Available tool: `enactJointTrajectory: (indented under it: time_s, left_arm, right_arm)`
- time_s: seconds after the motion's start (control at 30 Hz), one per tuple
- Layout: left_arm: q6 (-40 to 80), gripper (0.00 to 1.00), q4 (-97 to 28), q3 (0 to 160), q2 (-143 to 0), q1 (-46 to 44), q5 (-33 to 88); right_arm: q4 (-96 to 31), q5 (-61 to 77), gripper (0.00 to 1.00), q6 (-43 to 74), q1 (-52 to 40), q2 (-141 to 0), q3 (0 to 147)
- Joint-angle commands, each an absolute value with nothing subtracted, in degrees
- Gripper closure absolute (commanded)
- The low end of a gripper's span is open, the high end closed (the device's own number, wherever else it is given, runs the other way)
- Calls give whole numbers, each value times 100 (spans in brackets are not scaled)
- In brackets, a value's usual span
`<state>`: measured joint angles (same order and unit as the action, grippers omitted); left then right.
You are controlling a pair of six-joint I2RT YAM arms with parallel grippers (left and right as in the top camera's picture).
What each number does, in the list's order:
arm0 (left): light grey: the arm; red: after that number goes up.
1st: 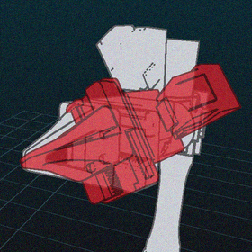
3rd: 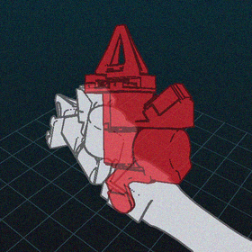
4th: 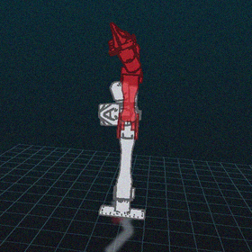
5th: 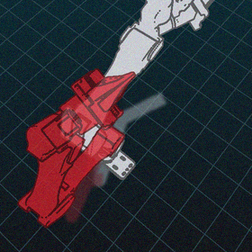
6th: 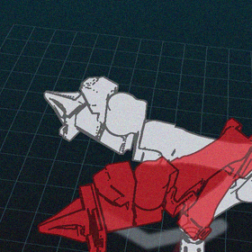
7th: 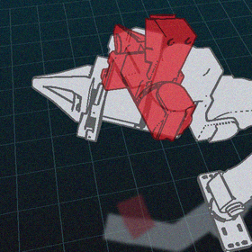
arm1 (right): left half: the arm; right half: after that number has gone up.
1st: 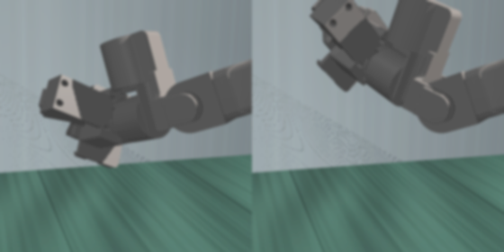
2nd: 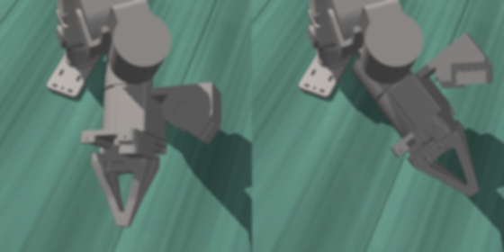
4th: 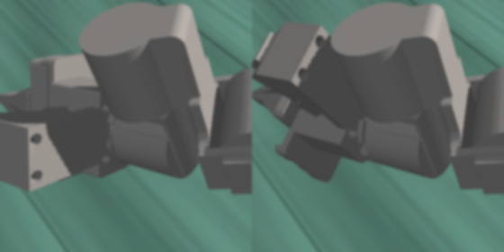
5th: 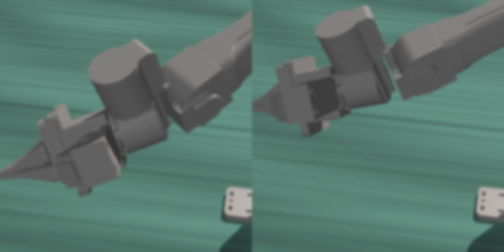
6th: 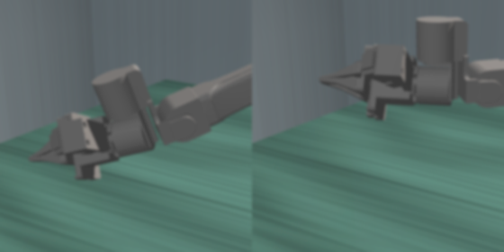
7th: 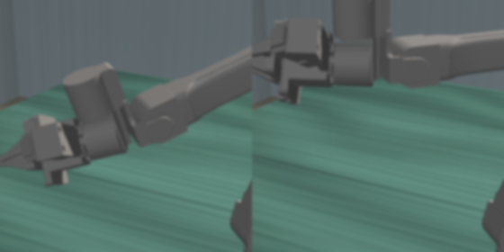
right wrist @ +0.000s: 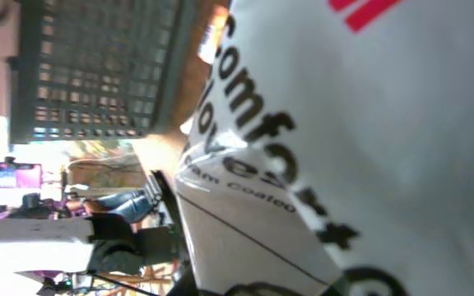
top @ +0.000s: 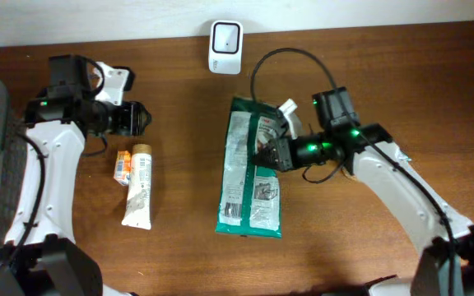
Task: Scan the item barcode
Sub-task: 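Release with the left gripper and lift the pack with the right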
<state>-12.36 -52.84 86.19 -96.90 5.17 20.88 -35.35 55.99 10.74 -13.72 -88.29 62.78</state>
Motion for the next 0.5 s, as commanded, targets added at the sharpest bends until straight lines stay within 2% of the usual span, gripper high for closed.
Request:
enactJointTrajectory:
  time_s: [0.0, 0.03, 0.23, 0.47]
  left_arm:
    - [-1052, 20, -5282, 8685, -9500, 580, 1984]
    - [-1052, 1, -5284, 8685, -9500, 580, 1984]
    - [-1052, 1, -5282, 8685, -9500, 580, 1986]
    - [-1052, 1, -5282, 8685, -9500, 580, 1986]
  right_arm:
    - [-3518, 6154, 96, 1358, -1120, -8449, 6370]
    - [-3516, 6182, 96, 1446, -1044, -8377, 6418]
    - [-3518, 7535, 96, 1551, -486, -8095, 6722]
    - [-3601, 7435, 96, 1551, -325, -7669, 6973]
